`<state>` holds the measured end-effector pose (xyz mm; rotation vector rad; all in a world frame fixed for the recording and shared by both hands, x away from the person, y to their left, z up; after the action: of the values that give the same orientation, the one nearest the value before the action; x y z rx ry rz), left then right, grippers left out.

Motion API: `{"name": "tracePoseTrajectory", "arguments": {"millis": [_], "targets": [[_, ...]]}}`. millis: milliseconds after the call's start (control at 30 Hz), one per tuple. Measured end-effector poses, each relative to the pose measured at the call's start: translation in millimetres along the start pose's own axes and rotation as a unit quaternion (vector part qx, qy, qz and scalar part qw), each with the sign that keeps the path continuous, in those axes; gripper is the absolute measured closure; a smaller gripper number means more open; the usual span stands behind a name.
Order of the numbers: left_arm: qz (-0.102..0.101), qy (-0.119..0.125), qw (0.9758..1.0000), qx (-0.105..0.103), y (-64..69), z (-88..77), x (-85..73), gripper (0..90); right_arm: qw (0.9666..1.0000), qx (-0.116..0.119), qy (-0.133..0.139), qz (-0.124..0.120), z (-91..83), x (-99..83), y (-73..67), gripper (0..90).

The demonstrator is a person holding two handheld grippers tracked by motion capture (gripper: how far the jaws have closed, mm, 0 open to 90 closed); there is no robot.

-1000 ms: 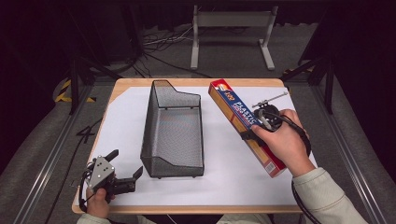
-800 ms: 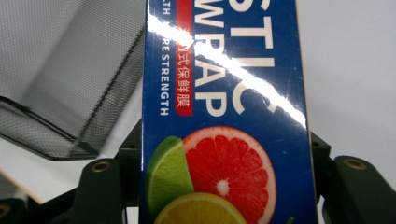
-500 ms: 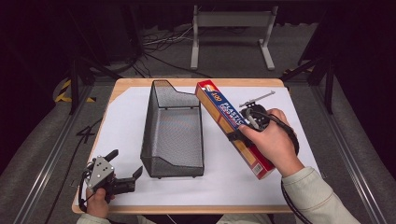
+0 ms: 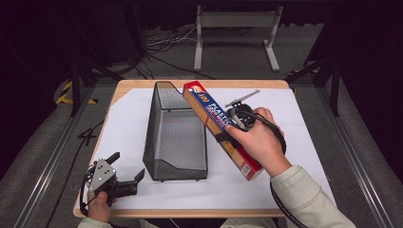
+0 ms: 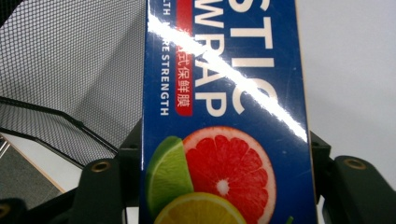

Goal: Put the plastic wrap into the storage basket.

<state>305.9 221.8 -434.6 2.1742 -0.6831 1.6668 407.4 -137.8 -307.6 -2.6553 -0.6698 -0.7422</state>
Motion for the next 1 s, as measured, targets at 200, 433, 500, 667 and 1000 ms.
{"name": "tracePoseTrajectory", "arguments": {"millis": [200,433,500,667,1000], "targets": [[0.002,-0.003,1.0000,0.000,0.0,0.9,-0.4,0.2,0.9999,-0.003,-0.002,-0.012,7.7,10.9,-12.7,39.6],[-0.001,0.000,1.0000,0.003,-0.2,1.3,-0.9,0.2,0.9998,-0.011,0.000,-0.014,15.6,22.9,-26.3,39.6],[0.000,0.001,1.0000,0.002,-0.5,0.8,-0.7,0.2,0.9998,-0.016,0.002,-0.012,19.1,25.2,-30.8,39.6],[0.000,0.001,1.0000,0.002,-0.8,0.2,-0.5,0.1,0.9996,-0.023,-0.006,-0.013,27.0,29.8,-36.8,39.6],[-0.001,0.003,1.0000,0.003,-0.5,0.7,-0.7,0.2,0.9995,-0.026,-0.008,-0.013,40.2,38.9,-49.2,39.6]]}}
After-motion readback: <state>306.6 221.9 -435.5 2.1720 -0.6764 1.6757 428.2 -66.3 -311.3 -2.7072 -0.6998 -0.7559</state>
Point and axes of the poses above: each handheld gripper's, and its own axes: z roughly forward along the jaws, x roughly out of its top, y roughly to its right, the point moved 2 cm from there along z, roughly forward along the jaws, and after that the axes turned 4 degrees about y, right-handed, at the moved point
